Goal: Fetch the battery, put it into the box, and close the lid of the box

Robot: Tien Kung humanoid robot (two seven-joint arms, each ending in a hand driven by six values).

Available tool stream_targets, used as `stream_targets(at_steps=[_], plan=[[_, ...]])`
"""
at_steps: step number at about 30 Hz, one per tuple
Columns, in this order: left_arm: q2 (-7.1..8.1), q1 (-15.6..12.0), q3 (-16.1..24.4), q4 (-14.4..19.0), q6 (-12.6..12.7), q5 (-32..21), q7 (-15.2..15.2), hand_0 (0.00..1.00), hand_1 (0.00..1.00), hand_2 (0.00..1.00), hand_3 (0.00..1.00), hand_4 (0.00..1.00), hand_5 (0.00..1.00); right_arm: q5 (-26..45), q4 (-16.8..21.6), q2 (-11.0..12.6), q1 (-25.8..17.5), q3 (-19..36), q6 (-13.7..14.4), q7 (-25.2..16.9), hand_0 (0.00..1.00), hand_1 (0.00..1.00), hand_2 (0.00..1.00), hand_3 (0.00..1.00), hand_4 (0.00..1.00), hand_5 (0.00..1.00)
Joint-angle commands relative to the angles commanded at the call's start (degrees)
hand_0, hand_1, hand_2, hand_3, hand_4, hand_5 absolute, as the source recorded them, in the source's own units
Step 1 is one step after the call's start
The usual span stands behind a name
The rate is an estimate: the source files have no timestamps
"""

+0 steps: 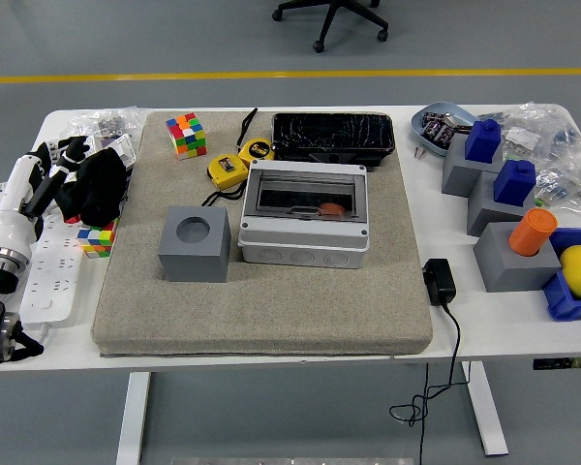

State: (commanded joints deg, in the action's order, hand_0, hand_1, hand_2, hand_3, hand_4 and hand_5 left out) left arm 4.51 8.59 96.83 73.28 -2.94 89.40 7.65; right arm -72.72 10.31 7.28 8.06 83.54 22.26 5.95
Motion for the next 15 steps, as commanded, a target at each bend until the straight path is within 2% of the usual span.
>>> stream_targets(at_steps=[2, 5, 6, 11, 12, 15], plan=[[-0.02, 0.0, -0.1, 0.2, 0.2, 0.3, 0.0, 0.76, 0.77, 0.744, 0.723, 0.998, 0.859, -0.2, 0.0, -0.1, 0.0, -0.9, 3.6, -0.1, 0.065, 0.059, 0.14, 0.096, 0.659, 0.443], [0.06, 0.0, -0.2, 0.2, 0.2, 0.5, 0.0, 0.76, 0.77, 0.744, 0.723, 0.998, 0.859, 0.7, 0.0, -0.1, 0.0, -3.3, 6.6, -0.9, 0.065, 0.059, 0.14, 0.096, 0.659, 0.443], [0.05, 0.0, -0.1, 0.2, 0.2, 0.6, -0.1, 0.756, 0.77, 0.743, 0.723, 0.998, 0.857, 1.2, 0.0, 0.0, 0.1, -4.1, 6.8, -1.0, 0.002, 0.002, 0.049, 0.01, 0.6, 0.332], [-0.04, -0.1, -0.4, 0.3, 0.4, 0.6, -0.1, 0.756, 0.77, 0.743, 0.723, 0.998, 0.857, 2.5, 0.0, 0.0, 0.3, -8.9, 7.3, -1.6, 0.002, 0.002, 0.049, 0.01, 0.6, 0.332], [-0.09, -0.1, -0.4, 0.3, 0.4, 0.6, -0.1, 0.753, 0.771, 0.742, 0.723, 0.998, 0.856, 2.5, 0.0, 0.0, 0.4, -9.9, 7.2, -1.6, 0.002, 0.002, 0.031, 0.002, 0.466, 0.127], [-0.11, 0.0, -0.5, 0.3, 0.5, 0.7, -0.2, 0.753, 0.771, 0.742, 0.723, 0.998, 0.856, 2.1, 0.0, -0.1, 0.5, -10.8, 7.0, -1.3, 0.002, 0.002, 0.031, 0.002, 0.466, 0.127]])
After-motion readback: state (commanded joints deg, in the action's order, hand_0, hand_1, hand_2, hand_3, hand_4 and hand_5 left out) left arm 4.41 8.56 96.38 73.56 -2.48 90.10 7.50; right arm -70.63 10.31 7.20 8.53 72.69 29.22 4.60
